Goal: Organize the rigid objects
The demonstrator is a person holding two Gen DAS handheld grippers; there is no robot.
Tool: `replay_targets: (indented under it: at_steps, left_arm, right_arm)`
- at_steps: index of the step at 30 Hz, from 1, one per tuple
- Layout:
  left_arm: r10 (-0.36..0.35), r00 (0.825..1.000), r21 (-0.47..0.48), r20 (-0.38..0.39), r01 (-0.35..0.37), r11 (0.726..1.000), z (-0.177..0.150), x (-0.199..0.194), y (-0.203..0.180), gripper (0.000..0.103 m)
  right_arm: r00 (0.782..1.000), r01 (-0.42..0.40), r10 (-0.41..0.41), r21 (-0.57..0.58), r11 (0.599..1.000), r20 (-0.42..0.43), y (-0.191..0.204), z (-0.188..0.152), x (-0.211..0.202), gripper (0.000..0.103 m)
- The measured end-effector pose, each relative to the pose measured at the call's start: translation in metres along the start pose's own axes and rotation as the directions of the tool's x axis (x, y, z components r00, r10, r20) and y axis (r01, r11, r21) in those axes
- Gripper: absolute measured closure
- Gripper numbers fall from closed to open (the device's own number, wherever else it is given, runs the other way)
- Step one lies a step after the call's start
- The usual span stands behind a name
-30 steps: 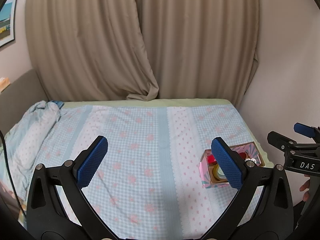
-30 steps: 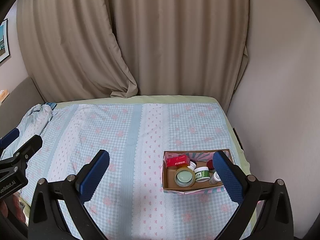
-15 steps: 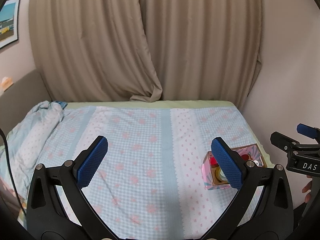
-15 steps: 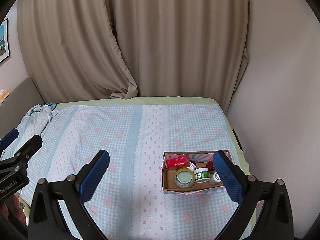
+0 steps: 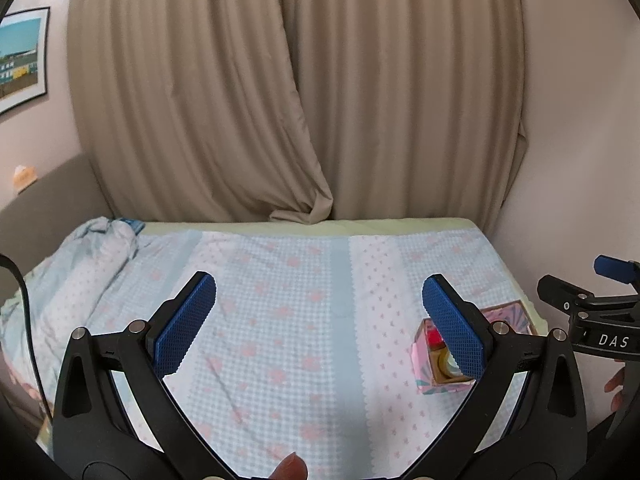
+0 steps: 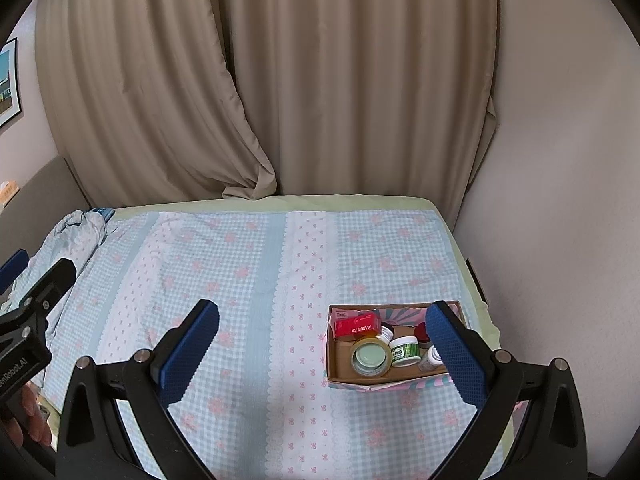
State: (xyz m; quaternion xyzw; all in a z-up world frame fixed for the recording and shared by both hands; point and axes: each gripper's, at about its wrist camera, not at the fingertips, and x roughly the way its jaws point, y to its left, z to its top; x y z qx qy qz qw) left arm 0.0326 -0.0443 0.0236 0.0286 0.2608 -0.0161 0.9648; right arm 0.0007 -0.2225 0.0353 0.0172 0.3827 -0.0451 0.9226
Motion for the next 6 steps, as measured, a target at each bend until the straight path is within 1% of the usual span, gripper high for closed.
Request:
replay_targets:
  at_steps: [3,6]
  left_arm:
    - [0.038,0.999,0.014,0.008,-0.038,0.999,0.0006,0.0002,-0.0013,0.0]
    - [0.027,0.999,0.009,0.02,-0.028,1.0,-0.0004,-0.001,-0.0014,0.0]
  right_arm:
    - [1.0,0.002,-0.002,-0.002,1.0,0.002,-0.0001,0.0005,0.0018,0.0]
    - [1.0,0.002,-0.002,-0.003,1.0,0.002,-0.0003,0.0007,0.0027,0.0]
